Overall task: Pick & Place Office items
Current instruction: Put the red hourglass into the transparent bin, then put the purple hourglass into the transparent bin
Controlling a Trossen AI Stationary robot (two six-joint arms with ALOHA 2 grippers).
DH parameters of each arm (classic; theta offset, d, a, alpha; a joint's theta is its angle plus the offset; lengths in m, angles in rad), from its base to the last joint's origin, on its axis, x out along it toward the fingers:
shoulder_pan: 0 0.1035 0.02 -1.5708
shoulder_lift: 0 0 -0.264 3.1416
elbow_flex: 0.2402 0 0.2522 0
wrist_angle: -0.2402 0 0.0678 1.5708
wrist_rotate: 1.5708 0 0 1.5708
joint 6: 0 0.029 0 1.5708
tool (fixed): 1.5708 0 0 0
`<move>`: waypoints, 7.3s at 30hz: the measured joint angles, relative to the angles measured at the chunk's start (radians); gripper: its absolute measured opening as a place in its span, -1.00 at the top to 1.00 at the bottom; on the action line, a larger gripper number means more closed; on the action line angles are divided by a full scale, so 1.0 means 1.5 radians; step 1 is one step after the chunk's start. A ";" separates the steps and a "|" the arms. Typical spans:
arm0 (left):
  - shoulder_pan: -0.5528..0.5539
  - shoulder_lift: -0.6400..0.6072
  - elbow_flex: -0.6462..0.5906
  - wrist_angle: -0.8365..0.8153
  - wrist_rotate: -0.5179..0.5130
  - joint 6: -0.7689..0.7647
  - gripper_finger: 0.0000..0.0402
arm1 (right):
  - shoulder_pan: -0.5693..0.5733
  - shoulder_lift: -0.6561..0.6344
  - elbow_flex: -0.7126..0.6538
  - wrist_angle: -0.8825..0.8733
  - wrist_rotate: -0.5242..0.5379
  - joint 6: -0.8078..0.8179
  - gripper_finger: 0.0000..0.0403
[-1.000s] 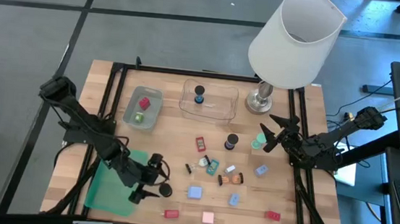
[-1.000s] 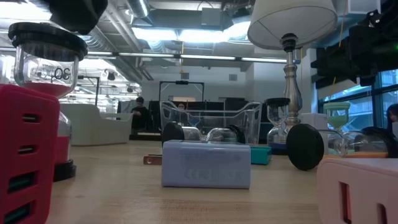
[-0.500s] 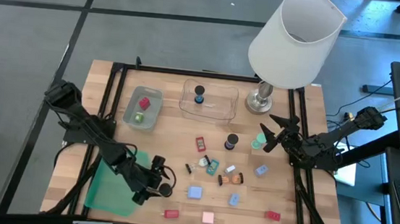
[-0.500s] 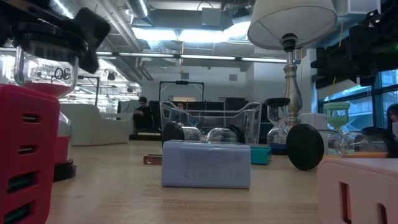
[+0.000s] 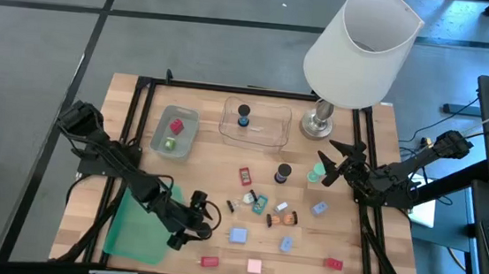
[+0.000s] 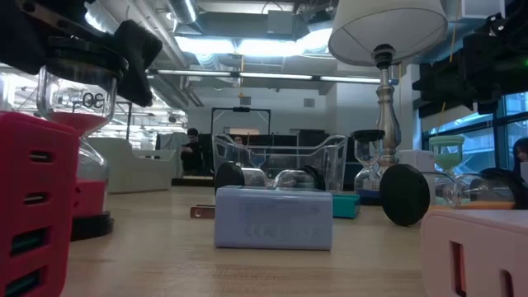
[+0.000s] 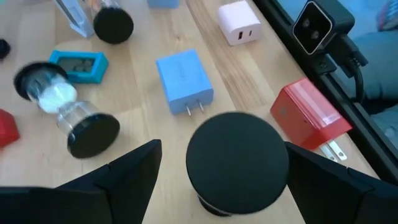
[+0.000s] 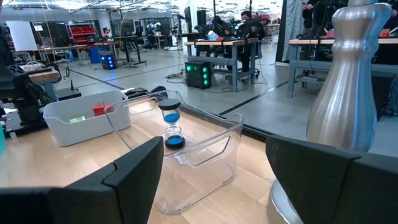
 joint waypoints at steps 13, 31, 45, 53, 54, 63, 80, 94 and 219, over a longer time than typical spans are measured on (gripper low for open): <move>0.000 0.000 0.000 0.004 0.012 0.013 -0.33 | 0.000 0.000 0.000 0.000 0.000 0.000 -0.43; 0.029 -0.105 0.000 0.121 -0.424 0.127 -0.11 | 0.000 0.000 0.000 0.000 0.000 0.000 -0.43; 0.403 -0.153 0.001 0.167 -0.263 0.068 -0.09 | 0.000 0.000 0.000 0.000 0.000 0.000 -0.43; 0.558 -0.115 0.000 0.121 -0.081 -0.035 -0.09 | 0.000 0.000 0.000 0.000 0.000 0.000 -0.43; 0.566 -0.107 0.000 0.119 -0.073 -0.039 -0.09 | 0.000 0.000 0.000 0.000 0.000 0.000 -0.43; 0.607 -0.022 0.000 0.119 -0.034 -0.024 -0.09 | 0.000 0.000 0.000 0.000 0.000 0.000 -0.43; 0.642 0.015 0.001 0.109 -0.004 0.021 -0.09 | 0.000 0.000 0.000 0.000 0.000 0.000 -0.43; 0.642 0.014 0.001 0.088 0.010 0.039 -0.09 | 0.000 0.000 0.000 0.000 0.000 0.000 -0.43; 0.283 -0.160 0.011 0.042 -0.131 0.172 -0.27 | -0.132 0.527 0.445 -0.313 -0.505 0.241 -0.64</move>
